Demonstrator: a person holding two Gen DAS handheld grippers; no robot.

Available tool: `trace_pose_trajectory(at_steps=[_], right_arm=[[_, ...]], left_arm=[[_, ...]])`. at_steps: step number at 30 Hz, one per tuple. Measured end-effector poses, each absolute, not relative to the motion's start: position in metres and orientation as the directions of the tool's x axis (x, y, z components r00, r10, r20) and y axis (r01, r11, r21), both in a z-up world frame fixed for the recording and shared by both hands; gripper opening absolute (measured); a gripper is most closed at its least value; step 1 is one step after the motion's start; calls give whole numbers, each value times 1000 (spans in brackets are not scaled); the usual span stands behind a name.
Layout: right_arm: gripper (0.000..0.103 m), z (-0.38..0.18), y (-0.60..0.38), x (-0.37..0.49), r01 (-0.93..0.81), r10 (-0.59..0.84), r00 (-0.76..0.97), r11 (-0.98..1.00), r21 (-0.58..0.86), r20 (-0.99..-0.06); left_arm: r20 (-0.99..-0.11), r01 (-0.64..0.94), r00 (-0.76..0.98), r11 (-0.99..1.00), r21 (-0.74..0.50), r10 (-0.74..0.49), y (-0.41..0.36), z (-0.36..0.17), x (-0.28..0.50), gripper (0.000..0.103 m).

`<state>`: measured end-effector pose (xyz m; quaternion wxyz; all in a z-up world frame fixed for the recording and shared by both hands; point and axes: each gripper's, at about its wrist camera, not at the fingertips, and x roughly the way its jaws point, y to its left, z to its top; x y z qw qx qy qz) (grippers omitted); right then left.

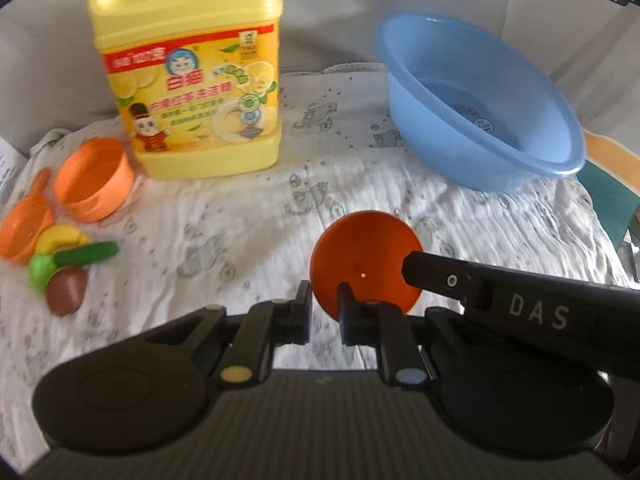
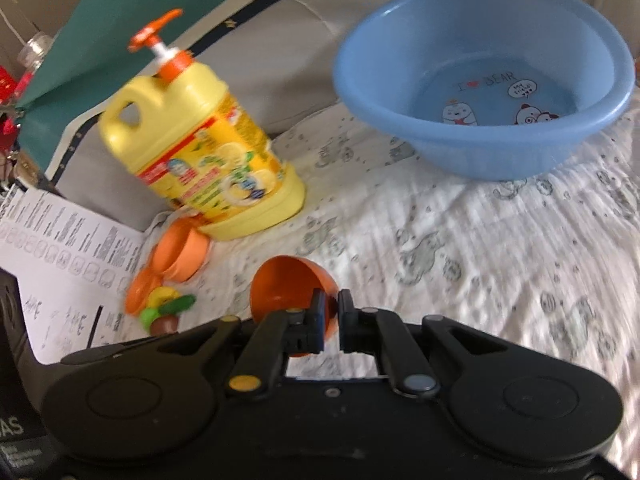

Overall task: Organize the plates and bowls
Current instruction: 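Lower the orange bowl into the nested bowls and open both grippers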

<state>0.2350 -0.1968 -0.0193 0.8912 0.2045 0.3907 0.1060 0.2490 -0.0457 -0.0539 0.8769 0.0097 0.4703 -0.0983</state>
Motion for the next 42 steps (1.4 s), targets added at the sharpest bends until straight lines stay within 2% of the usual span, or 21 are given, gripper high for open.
trace_pose_trajectory(at_steps=[20, 31, 42], right_arm=[[7, 22, -176, 71, -80, 390, 648, 889, 451, -654], [7, 9, -170, 6, -77, 383, 543, 909, 410, -747], [7, -13, -168, -3, -47, 357, 505, 921, 387, -786]], left_arm=[[-814, 179, 547, 978, -110, -192, -12, -3, 80, 13], [-846, 152, 485, 974, -170, -223, 0, -27, 12, 14], [-871, 146, 440, 975, -169, -217, -5, -50, 4, 15]])
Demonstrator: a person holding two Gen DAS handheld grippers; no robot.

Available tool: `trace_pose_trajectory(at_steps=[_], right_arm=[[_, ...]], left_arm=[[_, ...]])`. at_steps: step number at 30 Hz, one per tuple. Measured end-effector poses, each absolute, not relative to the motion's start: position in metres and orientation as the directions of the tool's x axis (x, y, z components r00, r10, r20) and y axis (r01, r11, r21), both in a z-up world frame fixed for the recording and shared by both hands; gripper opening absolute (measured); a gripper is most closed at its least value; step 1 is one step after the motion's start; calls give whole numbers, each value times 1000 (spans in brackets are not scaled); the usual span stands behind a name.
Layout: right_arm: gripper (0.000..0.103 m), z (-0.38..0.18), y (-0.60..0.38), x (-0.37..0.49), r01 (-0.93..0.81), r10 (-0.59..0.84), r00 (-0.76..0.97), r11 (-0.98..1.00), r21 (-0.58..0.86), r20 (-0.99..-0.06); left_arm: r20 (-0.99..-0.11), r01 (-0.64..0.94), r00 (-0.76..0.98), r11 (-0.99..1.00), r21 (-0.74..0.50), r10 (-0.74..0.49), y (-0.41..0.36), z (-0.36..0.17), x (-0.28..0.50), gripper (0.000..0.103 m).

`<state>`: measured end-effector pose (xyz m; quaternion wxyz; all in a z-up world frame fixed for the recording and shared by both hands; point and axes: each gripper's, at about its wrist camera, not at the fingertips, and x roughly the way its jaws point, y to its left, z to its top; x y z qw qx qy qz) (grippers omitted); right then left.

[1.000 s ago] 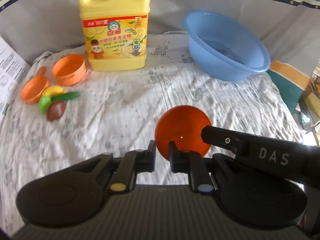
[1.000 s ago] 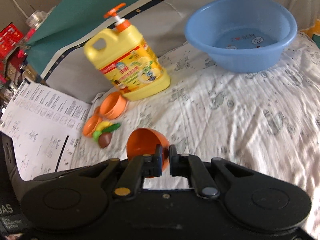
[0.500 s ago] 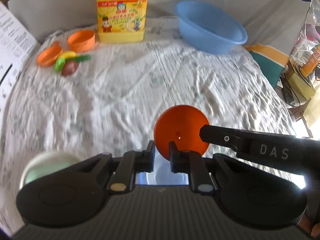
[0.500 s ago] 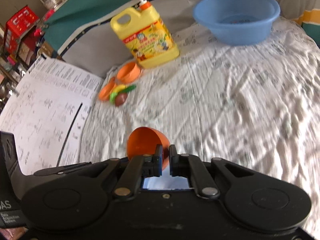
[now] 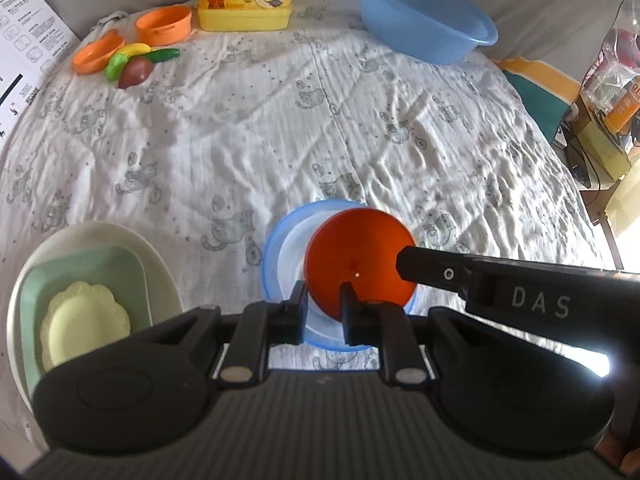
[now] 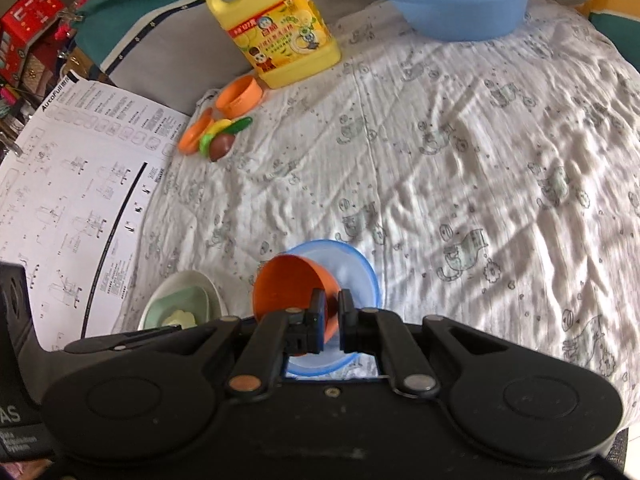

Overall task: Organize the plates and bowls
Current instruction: 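Lower the orange bowl into the nested bowls and open both grippers, then close both grippers on the rim of the nested bowl stack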

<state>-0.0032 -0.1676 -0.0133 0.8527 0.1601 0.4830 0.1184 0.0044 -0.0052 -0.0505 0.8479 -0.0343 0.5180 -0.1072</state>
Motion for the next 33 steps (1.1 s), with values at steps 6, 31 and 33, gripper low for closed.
trace_pose_trajectory(at_steps=[6, 31, 33], right_arm=[[7, -19, -163, 2, -48, 356, 491, 922, 383, -795], [94, 3, -181, -15, -6, 279, 605, 938, 346, -746], [94, 1, -183, -17, 4, 274, 601, 938, 345, -751]], left_arm=[[-874, 147, 442, 978, -148, -199, -5, -55, 8, 15], [-759, 98, 642, 993, -60, -109, 31, -18, -19, 103], [-763, 87, 638, 994, -62, -103, 35, -23, -22, 103]])
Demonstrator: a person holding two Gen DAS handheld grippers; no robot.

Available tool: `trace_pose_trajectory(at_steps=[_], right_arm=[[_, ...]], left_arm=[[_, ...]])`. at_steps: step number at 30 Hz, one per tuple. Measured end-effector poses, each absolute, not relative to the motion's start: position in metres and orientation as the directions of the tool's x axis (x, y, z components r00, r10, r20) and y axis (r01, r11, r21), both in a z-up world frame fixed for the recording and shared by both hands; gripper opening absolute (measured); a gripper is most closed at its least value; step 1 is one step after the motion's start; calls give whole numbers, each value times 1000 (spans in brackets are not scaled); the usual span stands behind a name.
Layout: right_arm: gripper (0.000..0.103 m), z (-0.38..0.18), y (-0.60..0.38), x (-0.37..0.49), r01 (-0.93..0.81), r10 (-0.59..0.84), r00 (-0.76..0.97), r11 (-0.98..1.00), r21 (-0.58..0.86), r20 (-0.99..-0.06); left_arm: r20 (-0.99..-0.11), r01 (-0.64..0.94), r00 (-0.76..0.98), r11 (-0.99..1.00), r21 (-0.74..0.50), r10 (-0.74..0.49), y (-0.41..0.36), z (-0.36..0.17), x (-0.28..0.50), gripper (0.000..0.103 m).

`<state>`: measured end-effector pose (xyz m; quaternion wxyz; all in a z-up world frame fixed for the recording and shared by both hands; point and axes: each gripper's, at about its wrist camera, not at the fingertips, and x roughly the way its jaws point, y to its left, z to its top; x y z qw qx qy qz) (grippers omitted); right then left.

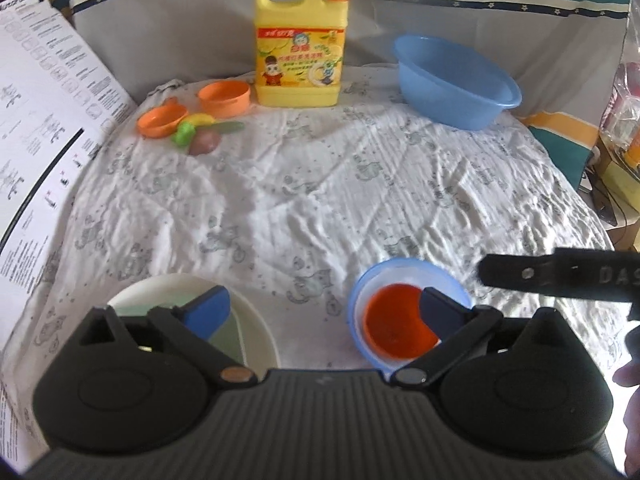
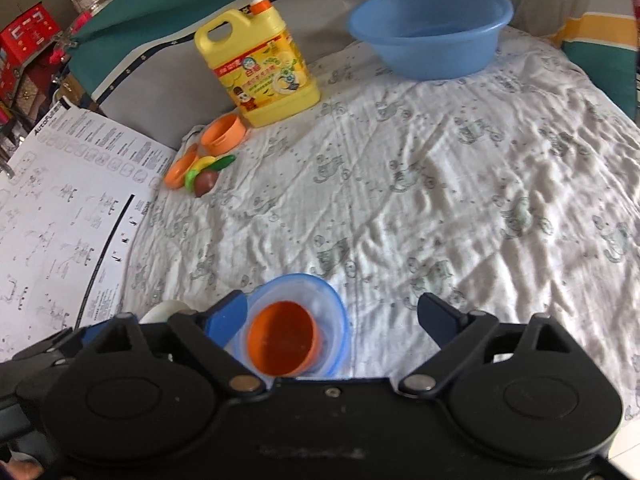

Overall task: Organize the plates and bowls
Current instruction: 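Close both grippers on the rim of the nested bowl stack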

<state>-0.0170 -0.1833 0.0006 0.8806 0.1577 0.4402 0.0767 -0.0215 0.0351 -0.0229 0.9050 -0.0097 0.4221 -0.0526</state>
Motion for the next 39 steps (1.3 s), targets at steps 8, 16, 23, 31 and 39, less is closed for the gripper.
trace_pose_trajectory(at_steps=[8, 16, 23, 31, 39], right_arm=[[94, -9, -185, -24, 33, 277, 585, 931, 364, -762], [94, -15, -181, -25, 41, 279, 574, 929, 367, -770], [86, -17, -180, -17, 36, 275, 575, 932, 360, -770], [62, -29, -166, -7, -1, 303, 534, 934, 357, -790], [39, -40, -156, 3, -8, 298, 495, 941, 339, -816]], left_arm=[[-772, 88, 624, 992, -88, -124, 40, -37, -30, 103], [-780, 101, 607, 988, -118, -155, 41, -49, -31, 103], [-772, 119, 603, 980, -159, -198, 42, -55, -26, 102], [-776, 151, 574, 965, -213, -261, 37, -67, -16, 76], [-794, 168, 528, 953, -250, -301, 33, -82, -7, 45]])
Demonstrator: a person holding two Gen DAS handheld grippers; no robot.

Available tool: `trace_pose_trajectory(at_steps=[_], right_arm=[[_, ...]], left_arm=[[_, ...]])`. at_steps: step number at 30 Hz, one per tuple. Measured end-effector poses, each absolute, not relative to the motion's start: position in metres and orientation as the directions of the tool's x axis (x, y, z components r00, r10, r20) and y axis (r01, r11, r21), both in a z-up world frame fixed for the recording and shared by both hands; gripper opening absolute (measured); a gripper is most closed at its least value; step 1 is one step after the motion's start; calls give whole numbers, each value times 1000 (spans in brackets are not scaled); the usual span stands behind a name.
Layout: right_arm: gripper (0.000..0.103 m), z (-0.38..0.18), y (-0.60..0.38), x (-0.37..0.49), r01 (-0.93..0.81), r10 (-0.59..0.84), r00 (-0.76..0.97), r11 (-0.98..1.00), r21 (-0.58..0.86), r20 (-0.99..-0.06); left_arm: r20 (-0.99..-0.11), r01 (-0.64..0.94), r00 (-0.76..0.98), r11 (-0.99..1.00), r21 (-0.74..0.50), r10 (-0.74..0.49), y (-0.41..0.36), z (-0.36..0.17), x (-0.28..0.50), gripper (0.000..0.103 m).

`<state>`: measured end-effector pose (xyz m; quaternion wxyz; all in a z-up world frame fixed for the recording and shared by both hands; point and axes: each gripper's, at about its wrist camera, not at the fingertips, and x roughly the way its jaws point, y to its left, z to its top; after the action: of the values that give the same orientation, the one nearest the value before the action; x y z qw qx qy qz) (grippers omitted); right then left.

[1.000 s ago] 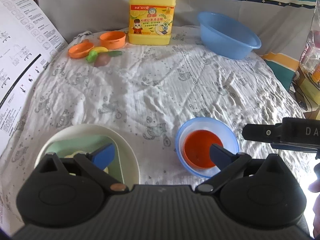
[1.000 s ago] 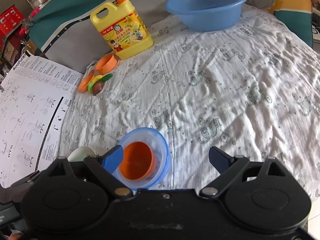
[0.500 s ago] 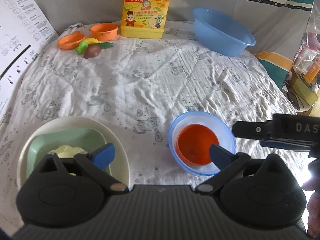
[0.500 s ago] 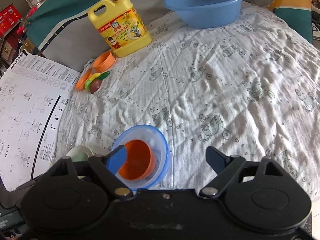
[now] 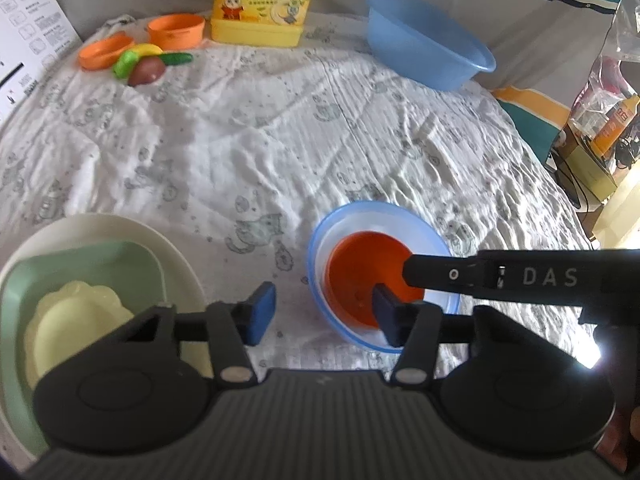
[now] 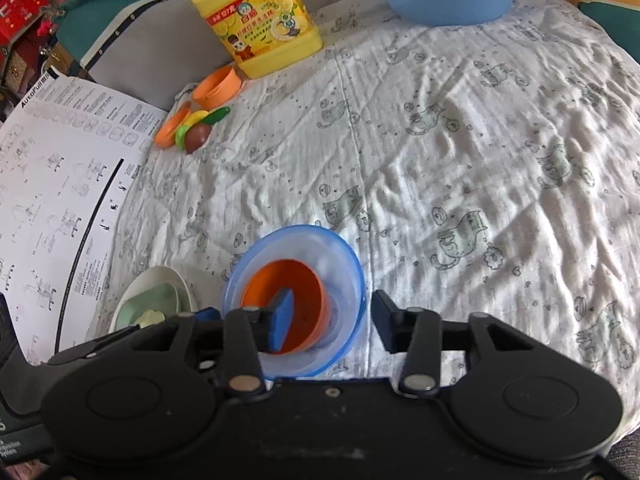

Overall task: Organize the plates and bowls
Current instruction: 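Close both grippers on the rim of the nested bowl stack, then carry the bowl stack onto the yellow plate and open both grippers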

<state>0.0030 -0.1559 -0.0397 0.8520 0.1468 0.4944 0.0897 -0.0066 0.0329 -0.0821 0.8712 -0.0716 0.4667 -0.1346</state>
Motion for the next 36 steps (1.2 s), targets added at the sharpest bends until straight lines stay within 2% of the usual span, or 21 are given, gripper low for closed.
trace_pose_trajectory(at_steps=[5, 18, 28, 36], right_arm=[[29, -43, -154, 5, 1, 269, 488, 951, 308, -831], [29, -27, -125, 8, -73, 239, 487, 970, 233, -840], [29, -1, -60, 19, -214, 327, 463, 943, 254, -824], [29, -8, 3, 17, -329, 385, 375, 906, 267, -843]], left_arm=[[-800, 179, 504, 946, -271, -325, 28, -88, -3, 31], [-804, 135, 523, 959, -250, -283, 40, -71, -6, 30], [-791, 30, 580, 976, -216, -193, 98, -39, -16, 30], [-808, -80, 578, 977, -196, -115, 153, -37, -39, 30]])
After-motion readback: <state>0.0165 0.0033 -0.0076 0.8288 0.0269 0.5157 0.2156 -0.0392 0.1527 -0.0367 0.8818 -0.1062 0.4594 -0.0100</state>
